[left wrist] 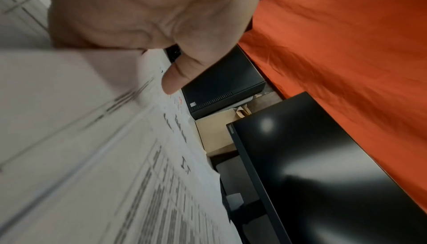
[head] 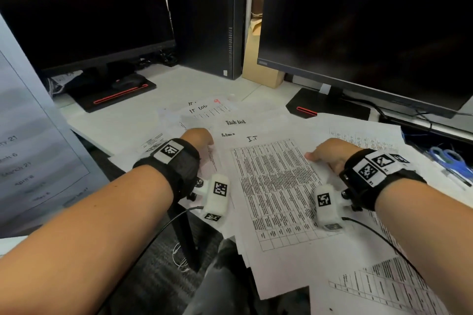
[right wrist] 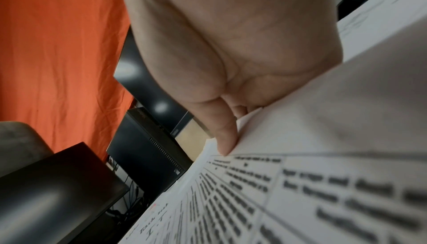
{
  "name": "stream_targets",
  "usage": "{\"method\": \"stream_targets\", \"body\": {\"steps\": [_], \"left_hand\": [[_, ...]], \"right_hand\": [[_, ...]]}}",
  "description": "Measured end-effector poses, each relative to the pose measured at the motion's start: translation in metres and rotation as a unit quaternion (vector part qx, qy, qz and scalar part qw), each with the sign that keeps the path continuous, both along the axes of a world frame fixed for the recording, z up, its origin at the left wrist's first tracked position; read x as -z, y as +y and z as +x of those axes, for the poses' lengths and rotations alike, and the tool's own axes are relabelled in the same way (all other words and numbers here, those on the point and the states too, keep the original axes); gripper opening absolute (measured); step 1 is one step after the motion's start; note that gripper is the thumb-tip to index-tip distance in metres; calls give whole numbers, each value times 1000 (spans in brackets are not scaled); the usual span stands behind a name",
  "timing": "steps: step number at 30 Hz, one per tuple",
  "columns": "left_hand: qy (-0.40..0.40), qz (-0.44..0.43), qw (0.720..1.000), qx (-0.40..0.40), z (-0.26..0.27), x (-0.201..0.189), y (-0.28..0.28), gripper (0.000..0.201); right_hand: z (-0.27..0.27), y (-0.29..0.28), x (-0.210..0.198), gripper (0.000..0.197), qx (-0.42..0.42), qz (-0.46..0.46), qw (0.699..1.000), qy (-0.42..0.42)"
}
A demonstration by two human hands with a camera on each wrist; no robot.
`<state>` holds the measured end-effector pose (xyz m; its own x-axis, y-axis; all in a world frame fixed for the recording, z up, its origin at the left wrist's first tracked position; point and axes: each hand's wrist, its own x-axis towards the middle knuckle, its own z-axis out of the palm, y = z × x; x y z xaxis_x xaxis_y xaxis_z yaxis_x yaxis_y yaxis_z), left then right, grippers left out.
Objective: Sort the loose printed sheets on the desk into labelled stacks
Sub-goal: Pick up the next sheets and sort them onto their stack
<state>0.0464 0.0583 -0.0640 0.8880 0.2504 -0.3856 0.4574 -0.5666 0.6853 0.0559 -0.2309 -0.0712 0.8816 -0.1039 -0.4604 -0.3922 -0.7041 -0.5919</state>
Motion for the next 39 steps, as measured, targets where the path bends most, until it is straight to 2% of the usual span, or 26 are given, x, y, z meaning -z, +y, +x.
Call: {"method": "stream_targets", "body": {"steps": [1, 4, 5, 6, 9, 11, 12, 14, 16, 18, 20, 21, 23, 26, 27, 28, 31, 34, 36, 39], "left_hand": [[-14, -1, 1000, -16, -1, -2, -4, 45], [-24, -102, 994, -16, -5, 8, -11, 41], [-29, -106, 994, 0, -6, 14, -11, 42], [-33, -119, 992, -18, -4, 20, -10, 44], [-54, -160, 985, -23, -6, 19, -8, 58], [-88, -205, 974, -30, -8, 14, -8, 67], [-106, -226, 968, -30, -9, 9, -8, 63], [-138, -260, 955, -19, -12, -9, -13, 50], [-178, -273, 945, 11, -15, -32, -22, 41], [-236, -244, 940, 42, -17, -58, -33, 30], [-303, -194, 931, 64, -23, -90, -49, 24], [-336, -182, 921, 75, -28, -106, -58, 25], [-397, -183, 897, 70, -40, -137, -77, 32], [-456, -207, 862, 74, -60, -170, -99, 24], [-468, -212, 854, 81, -69, -175, -105, 22], [-478, -213, 848, 87, -74, -176, -110, 22], [-484, -184, 847, 116, -86, -160, -122, 30], [-478, -163, 853, 135, -88, -142, -128, 24], [-455, -173, 862, 141, -86, -135, -130, 25], [-430, -202, 869, 137, -82, -127, -131, 29]], "right_hand": [[1, 6, 1, 39, -4, 10, 1000, 3], [2, 20, 4, 28, -24, 26, 999, 13], [1, 22, 4, 21, -29, 19, 999, 18], [-1, 23, 4, 14, -28, 14, 999, 20], [-3, 19, 2, 15, 5, 42, 999, 14], [-10, 14, -7, 33, 66, 79, 995, 10], [-15, 12, -15, 33, 86, 106, 991, 1], [-26, 8, -32, 23, 79, 164, 983, -35], [-40, 2, -55, 25, 41, 219, 971, -87], [-54, -3, -77, 29, 22, 225, 963, -149], [-68, -8, -99, 28, 34, 183, 954, -237], [-75, -10, -110, 27, 43, 157, 944, -287], [-88, -14, -127, 28, 74, 139, 905, -396], [-109, -18, -141, 24, 119, 158, 829, -522], [-115, -19, -140, 23, 122, 166, 815, -542], [-120, -20, -137, 22, 123, 170, 810, -548], [-126, -28, -125, 21, 128, 168, 824, -525], [-125, -37, -128, 26, 142, 170, 830, -512], [-123, -42, -141, 38, 150, 169, 813, -537], [-122, -42, -168, 62, 123, 164, 762, -614]]}}
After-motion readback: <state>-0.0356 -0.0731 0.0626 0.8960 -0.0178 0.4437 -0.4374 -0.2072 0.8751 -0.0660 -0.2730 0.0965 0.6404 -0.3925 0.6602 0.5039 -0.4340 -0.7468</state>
